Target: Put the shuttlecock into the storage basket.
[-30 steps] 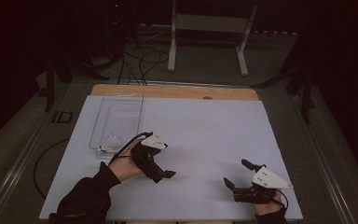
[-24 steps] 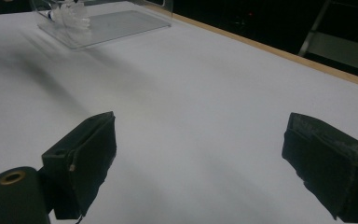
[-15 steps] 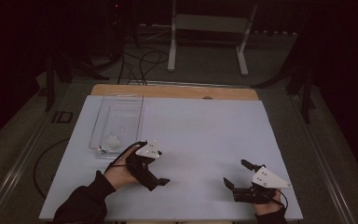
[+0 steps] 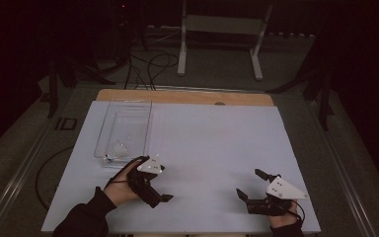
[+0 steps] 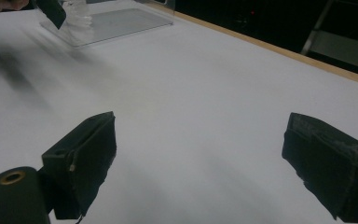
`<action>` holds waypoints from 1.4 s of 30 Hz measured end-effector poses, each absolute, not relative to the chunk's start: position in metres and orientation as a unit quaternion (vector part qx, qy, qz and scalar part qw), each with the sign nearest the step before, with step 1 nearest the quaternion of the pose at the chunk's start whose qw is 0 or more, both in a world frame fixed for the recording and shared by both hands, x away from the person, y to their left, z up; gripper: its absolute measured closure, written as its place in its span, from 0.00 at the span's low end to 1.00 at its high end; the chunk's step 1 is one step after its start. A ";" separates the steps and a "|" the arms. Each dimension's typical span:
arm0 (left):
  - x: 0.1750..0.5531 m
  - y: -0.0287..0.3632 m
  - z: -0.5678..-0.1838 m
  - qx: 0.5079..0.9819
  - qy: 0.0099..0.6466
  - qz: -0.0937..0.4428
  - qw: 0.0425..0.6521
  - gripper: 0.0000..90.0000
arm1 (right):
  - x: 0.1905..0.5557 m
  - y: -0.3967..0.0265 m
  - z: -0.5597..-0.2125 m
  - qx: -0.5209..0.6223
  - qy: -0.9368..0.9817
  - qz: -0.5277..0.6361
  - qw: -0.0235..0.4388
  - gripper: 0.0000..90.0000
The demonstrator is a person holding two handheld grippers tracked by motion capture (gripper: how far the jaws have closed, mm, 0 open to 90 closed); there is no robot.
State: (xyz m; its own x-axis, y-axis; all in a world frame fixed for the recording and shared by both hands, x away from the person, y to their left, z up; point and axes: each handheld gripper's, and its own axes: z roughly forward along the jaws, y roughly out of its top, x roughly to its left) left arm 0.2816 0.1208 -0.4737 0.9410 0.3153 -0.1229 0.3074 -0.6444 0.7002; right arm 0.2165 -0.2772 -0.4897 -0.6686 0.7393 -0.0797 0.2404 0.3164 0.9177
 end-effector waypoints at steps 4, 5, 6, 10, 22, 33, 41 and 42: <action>0.279 0.129 -0.475 0.908 0.175 0.001 0.382 0.00 | 0.217 -0.276 -0.491 0.314 0.775 0.487 0.251 0.11; 0.278 0.131 -0.475 0.906 0.180 0.001 0.384 0.00 | 0.217 -0.276 -0.491 0.315 0.775 0.488 0.250 0.11; 0.278 0.134 -0.476 0.906 0.183 0.004 0.382 0.00 | 0.217 -0.276 -0.491 0.314 0.776 0.487 0.251 0.11; 0.276 0.143 -0.479 0.903 0.192 0.004 0.385 0.00 | 0.218 -0.276 -0.491 0.316 0.776 0.485 0.250 0.11; 0.270 0.164 -0.489 0.894 0.209 0.005 0.395 0.00 | 0.219 -0.276 -0.492 0.318 0.776 0.485 0.247 0.11; 0.265 0.179 -0.498 0.889 0.221 0.013 0.401 0.00 | 0.218 -0.276 -0.492 0.318 0.776 0.485 0.247 0.11; 0.258 0.189 -0.502 0.890 0.225 0.023 0.396 0.00 | 0.218 -0.276 -0.492 0.319 0.776 0.484 0.246 0.11; 0.257 0.191 -0.502 0.889 0.226 0.024 0.398 0.00 | 0.218 -0.276 -0.492 0.320 0.776 0.484 0.245 0.11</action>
State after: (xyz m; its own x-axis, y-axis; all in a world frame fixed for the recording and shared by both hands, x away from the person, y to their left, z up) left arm 0.2574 0.1906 -0.5021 0.8965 0.4210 -0.1380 0.3832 -0.5803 0.7186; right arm 0.2181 -0.2761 -0.4919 -0.6749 0.7344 -0.0710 0.2592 0.3261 0.9091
